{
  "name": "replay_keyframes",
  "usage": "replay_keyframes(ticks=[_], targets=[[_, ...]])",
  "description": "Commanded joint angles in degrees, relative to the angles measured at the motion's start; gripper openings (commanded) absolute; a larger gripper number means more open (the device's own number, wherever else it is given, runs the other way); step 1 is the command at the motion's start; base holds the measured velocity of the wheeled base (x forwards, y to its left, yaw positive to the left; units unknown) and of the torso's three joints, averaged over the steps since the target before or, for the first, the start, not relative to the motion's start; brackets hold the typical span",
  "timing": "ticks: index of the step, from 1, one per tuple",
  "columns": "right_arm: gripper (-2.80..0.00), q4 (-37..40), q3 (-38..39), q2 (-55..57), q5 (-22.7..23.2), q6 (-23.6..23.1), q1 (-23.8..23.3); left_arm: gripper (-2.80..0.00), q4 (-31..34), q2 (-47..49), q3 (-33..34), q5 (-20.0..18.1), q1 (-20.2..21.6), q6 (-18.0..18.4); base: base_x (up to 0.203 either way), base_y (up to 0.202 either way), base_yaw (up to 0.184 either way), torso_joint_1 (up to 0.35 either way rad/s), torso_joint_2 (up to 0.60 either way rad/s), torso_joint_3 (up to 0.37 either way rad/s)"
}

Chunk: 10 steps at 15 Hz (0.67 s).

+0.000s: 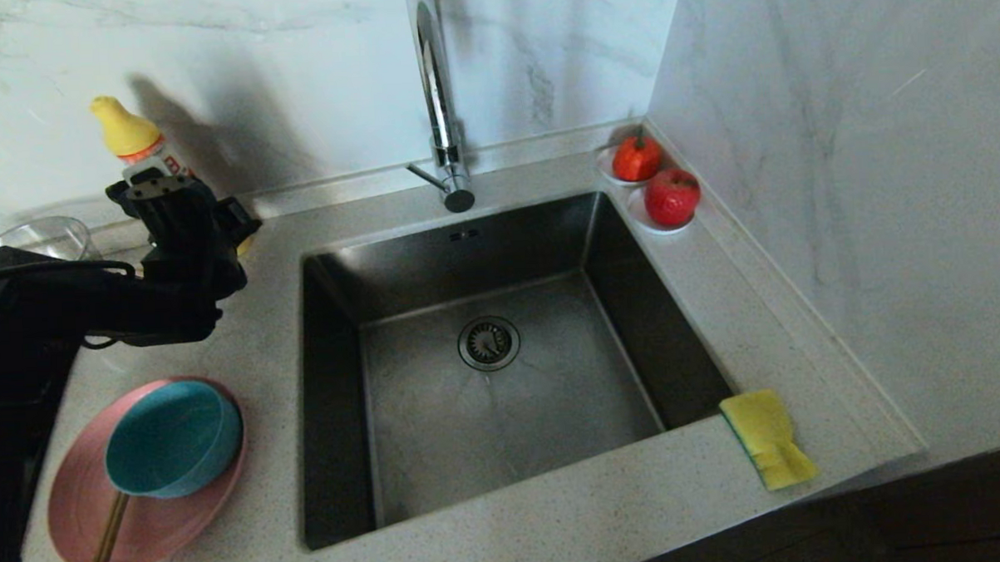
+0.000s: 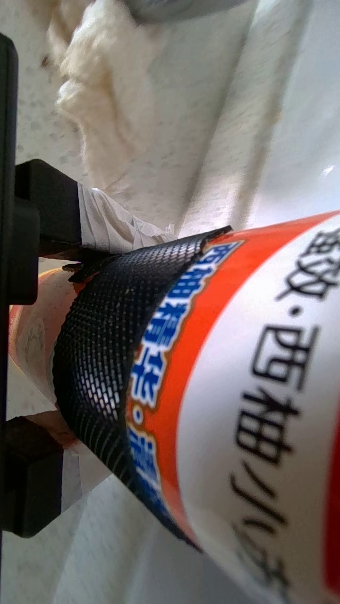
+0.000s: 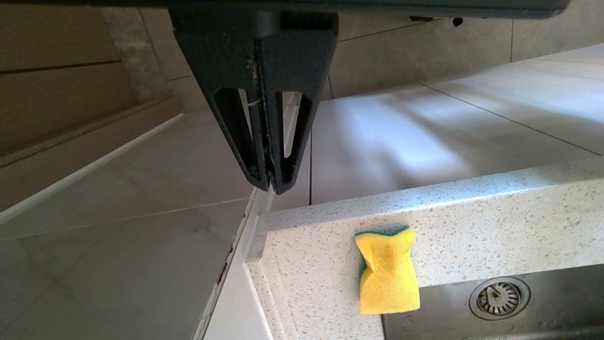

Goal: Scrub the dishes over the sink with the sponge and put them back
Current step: Grab the dish soap

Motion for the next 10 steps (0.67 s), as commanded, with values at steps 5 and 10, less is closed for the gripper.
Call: replay_keyframes(ticks=[5,10], targets=[[-2.80,-0.04,0.01,-0.02,-0.02,-0.02,0.01,-2.80,0.34,-12.26,6.19,0.05,-0.22,-0.01,0.000,0.000,0.000,0.000,0.00,0.000],[-2.80,-0.04,0.01,-0.02,-0.02,-0.02,0.01,-2.80,2.23,-22.45,12.61,0.06,-1.45,0.29,0.000,0.000,0.000,0.000,0.00,0.000]])
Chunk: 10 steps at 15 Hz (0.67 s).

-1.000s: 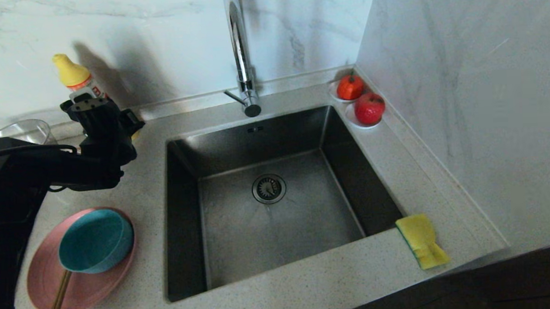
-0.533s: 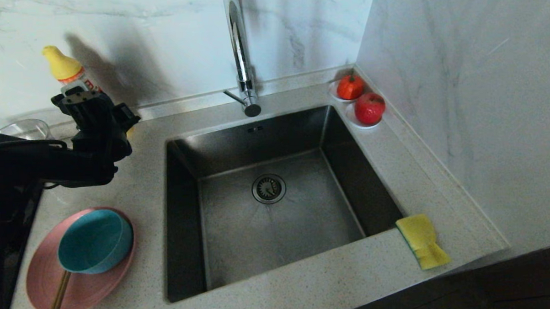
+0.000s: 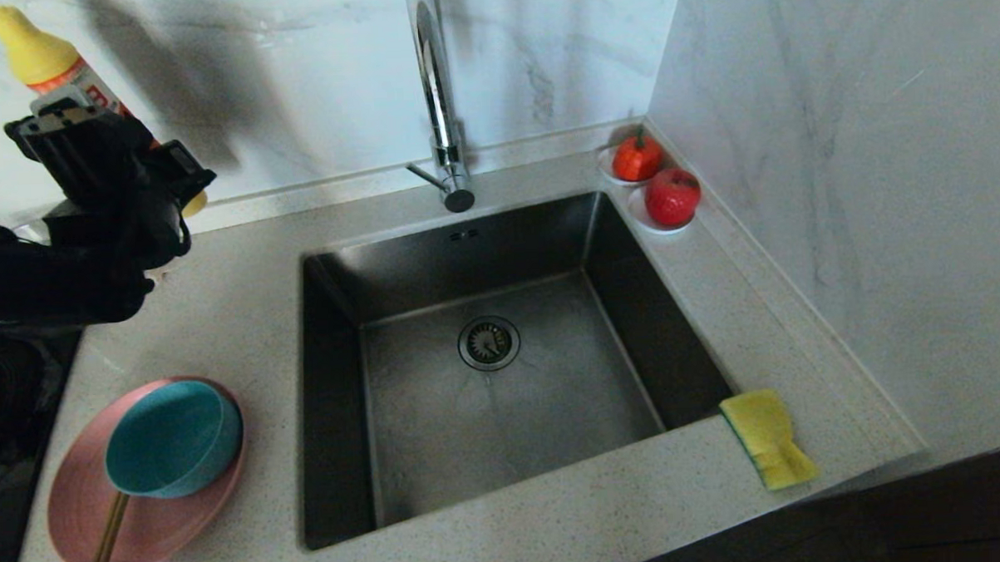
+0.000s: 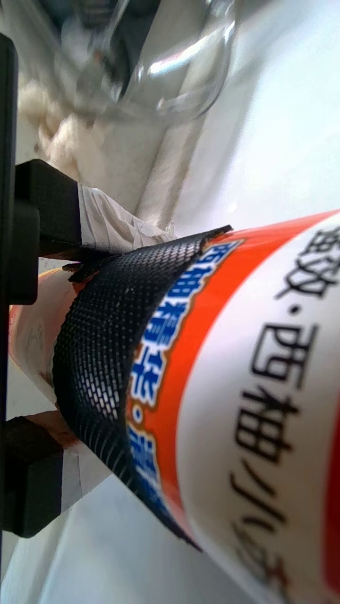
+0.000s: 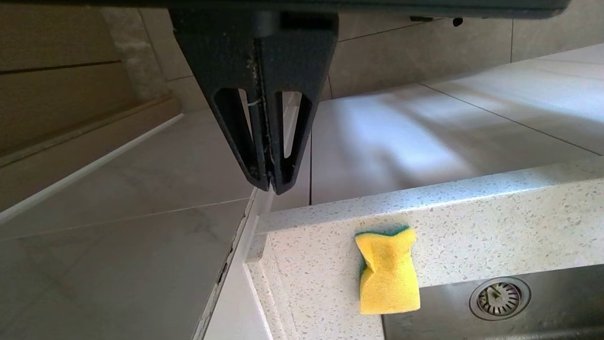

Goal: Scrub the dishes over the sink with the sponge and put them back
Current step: Grab the dish soap, then squeeze it onto the sponge

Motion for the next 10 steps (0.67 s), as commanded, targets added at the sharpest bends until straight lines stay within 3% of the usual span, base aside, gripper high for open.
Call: replay_keyframes(ticks=[1,7,10], targets=[[-2.80,-0.04,0.01,0.07,0.00,-0.04,0.01,-2.80,1.70,-7.79,2.68,0.04,-0.70,0.00,0.000,0.000,0.000,0.000,0.00,0.000],[-2.80,-0.04,0.01,0.06,0.00,-0.04,0.01,-2.80,13.87,-22.14,5.91,-2.32,-2.76,0.28,0.000,0.000,0.000,0.000,0.00,0.000],[-2.80,-0.04,0.01,0.07,0.00,-0.04,0.01,-2.80,18.84,-28.67,6.91,-3.27,-5.15,2.45,0.000,0.000,0.000,0.000,0.00,0.000]])
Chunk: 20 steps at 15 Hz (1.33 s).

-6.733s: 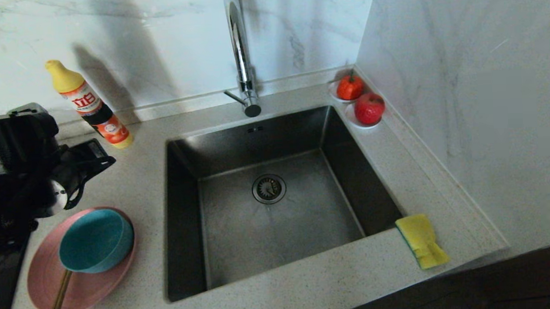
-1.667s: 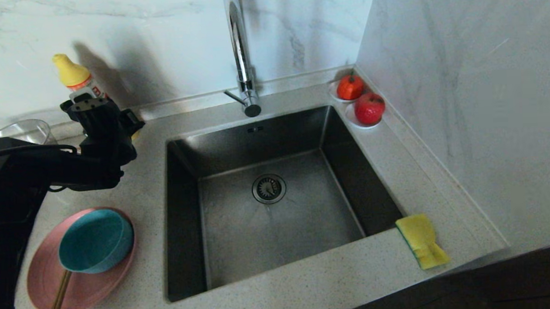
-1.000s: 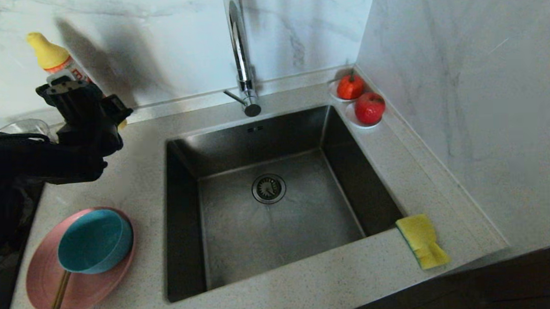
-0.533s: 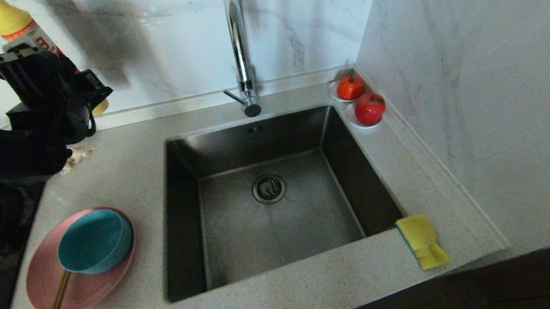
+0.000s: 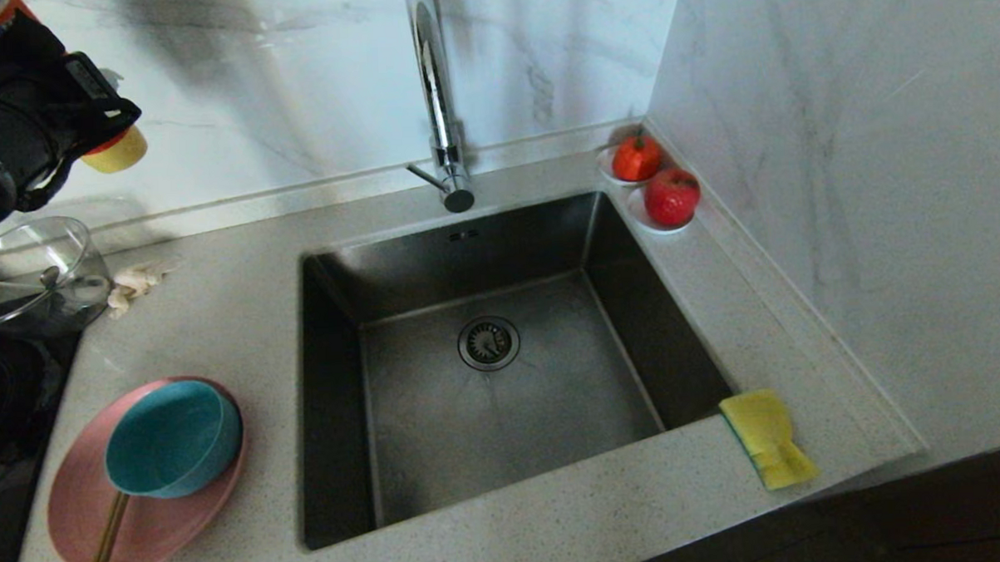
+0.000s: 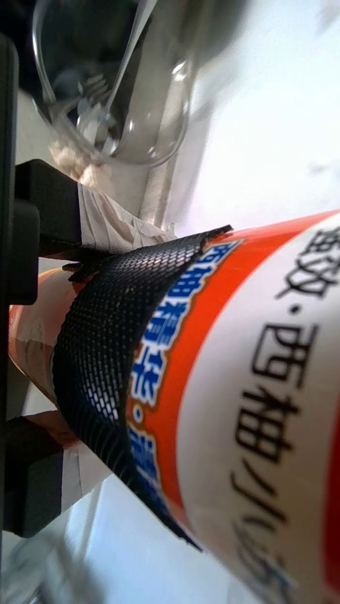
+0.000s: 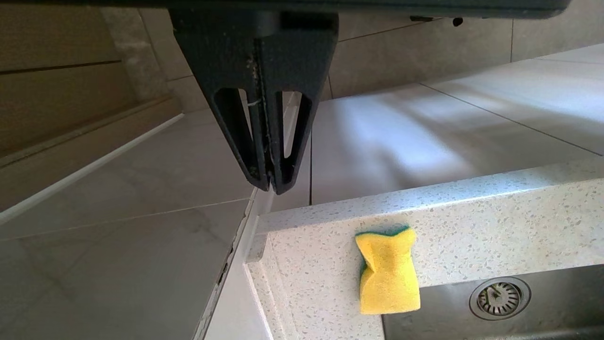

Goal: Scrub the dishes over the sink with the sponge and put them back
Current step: Squeeze it onto the sponge

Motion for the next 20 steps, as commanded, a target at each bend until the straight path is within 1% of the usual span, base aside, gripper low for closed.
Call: replay_keyframes(ticks=[1,4,6,7,8,10,12,14,16,18,20], targets=[[-2.80,-0.01,0.06,0.08,-0.02,-0.02,0.01,-2.80,1.14,-7.51,1.76,-0.03,-2.19,2.06,0.000,0.000,0.000,0.000,0.00,0.000],[-2.80,-0.01,0.03,0.06,-0.02,-0.02,0.01,-2.80,1.44,-12.57,5.38,-0.07,-7.14,7.17,0.000,0.000,0.000,0.000,0.00,0.000],[-2.80,-0.01,0.01,0.05,-0.02,-0.02,0.01,-2.80,2.69,-15.58,5.99,-0.16,-10.85,10.89,0.000,0.000,0.000,0.000,0.00,0.000],[-2.80,-0.01,0.09,0.04,-0.02,-0.02,0.01,-2.80,5.16,-17.17,5.66,-0.41,-12.97,12.32,0.000,0.000,0.000,0.000,0.00,0.000],[-2.80,-0.01,0.01,0.08,-0.02,-0.02,0.01,-2.80,8.96,-18.69,4.96,-1.12,-14.83,13.42,0.000,0.000,0.000,0.000,0.00,0.000],[-2.80,-0.01,0.02,0.07,-0.02,-0.02,0.01,-2.80,16.20,-20.66,2.04,-3.24,-16.28,14.11,0.000,0.000,0.000,0.000,0.00,0.000],[-2.80,-0.01,0.01,-0.01,-0.02,-0.02,0.01,-2.80,21.36,-21.45,-0.86,-4.01,-17.23,14.17,0.000,0.000,0.000,0.000,0.00,0.000],[-2.80,-0.01,0.01,0.04,-0.02,-0.02,0.01,-2.80,25.57,-21.92,-3.78,-4.52,-19.68,14.37,0.000,0.000,0.000,0.000,0.00,0.000],[-2.80,-0.01,0.07,0.01,-0.02,-0.02,0.01,-2.80,30.57,-22.39,-6.25,-6.61,-22.86,14.91,0.000,0.000,0.000,0.000,0.00,0.000],[-2.80,-0.01,0.02,0.00,-0.02,-0.02,0.01,-2.80,33.17,-22.52,-7.51,-7.39,-26.31,15.79,0.000,0.000,0.000,0.000,0.00,0.000],[-2.80,-0.01,0.01,-0.01,-0.02,-0.02,0.01,-2.80,33.67,-22.28,-7.45,-8.61,-29.10,18.62,0.000,0.000,0.000,0.000,0.00,0.000]])
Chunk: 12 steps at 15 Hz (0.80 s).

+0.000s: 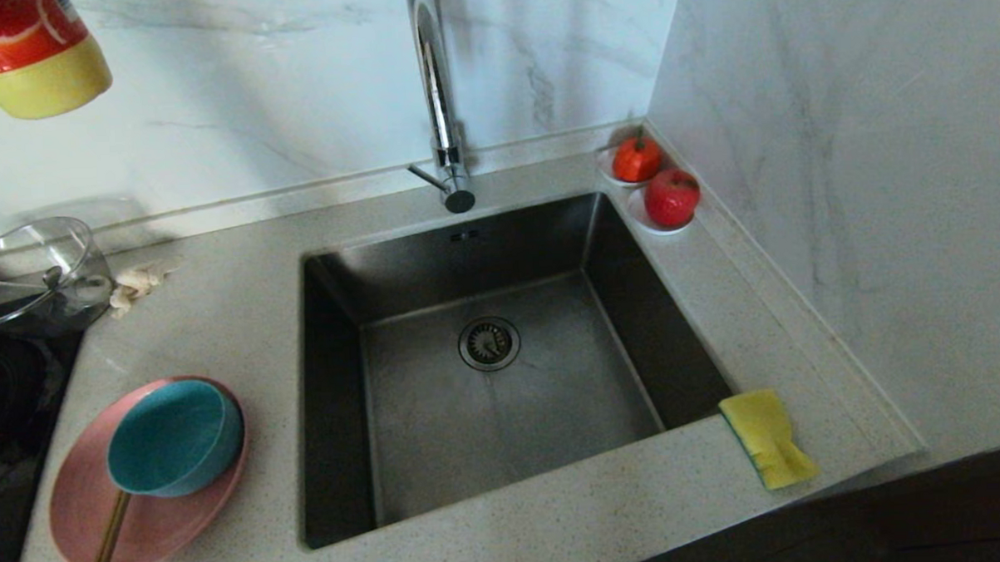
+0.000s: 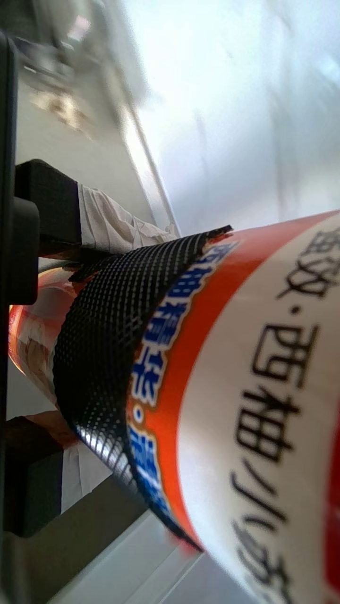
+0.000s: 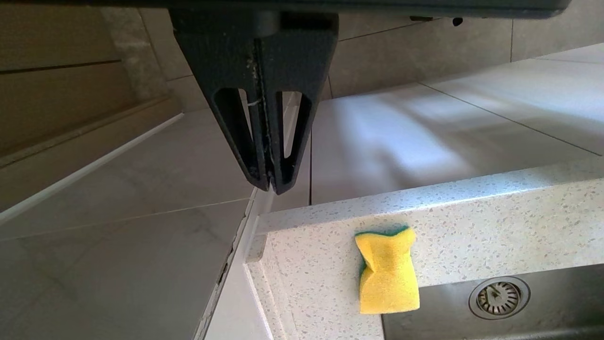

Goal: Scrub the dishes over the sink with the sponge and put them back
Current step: Squeeze it onto the sponge

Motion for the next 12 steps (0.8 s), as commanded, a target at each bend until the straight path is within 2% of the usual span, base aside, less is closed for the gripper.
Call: replay_keyframes(ticks=[1,3,5,8,12], targets=[[-2.80,-0.01,0.01,0.08,0.00,-0.04,0.01,-2.80,0.70,0.44,-0.13,-0.67,-3.73,2.26,0.000,0.000,0.000,0.000,0.00,0.000],[-2.80,-0.01,0.01,0.08,0.00,-0.04,0.01,-2.80,4.04,1.07,-1.36,-0.84,-7.42,3.73,0.000,0.000,0.000,0.000,0.00,0.000],[-2.80,-0.01,0.01,0.08,0.00,-0.04,0.01,-2.80,7.56,2.05,-2.97,-1.08,-9.36,4.21,0.000,0.000,0.000,0.000,0.00,0.000],[-2.80,-0.01,0.01,-0.01,0.00,-0.04,0.01,-2.80,7.65,4.53,-3.04,-1.91,-11.40,6.10,0.000,0.000,0.000,0.000,0.00,0.000],[-2.80,-0.01,0.01,0.08,0.00,-0.04,0.01,-2.80,7.79,6.87,-4.63,-1.40,-17.29,6.39,0.000,0.000,0.000,0.000,0.00,0.000]])
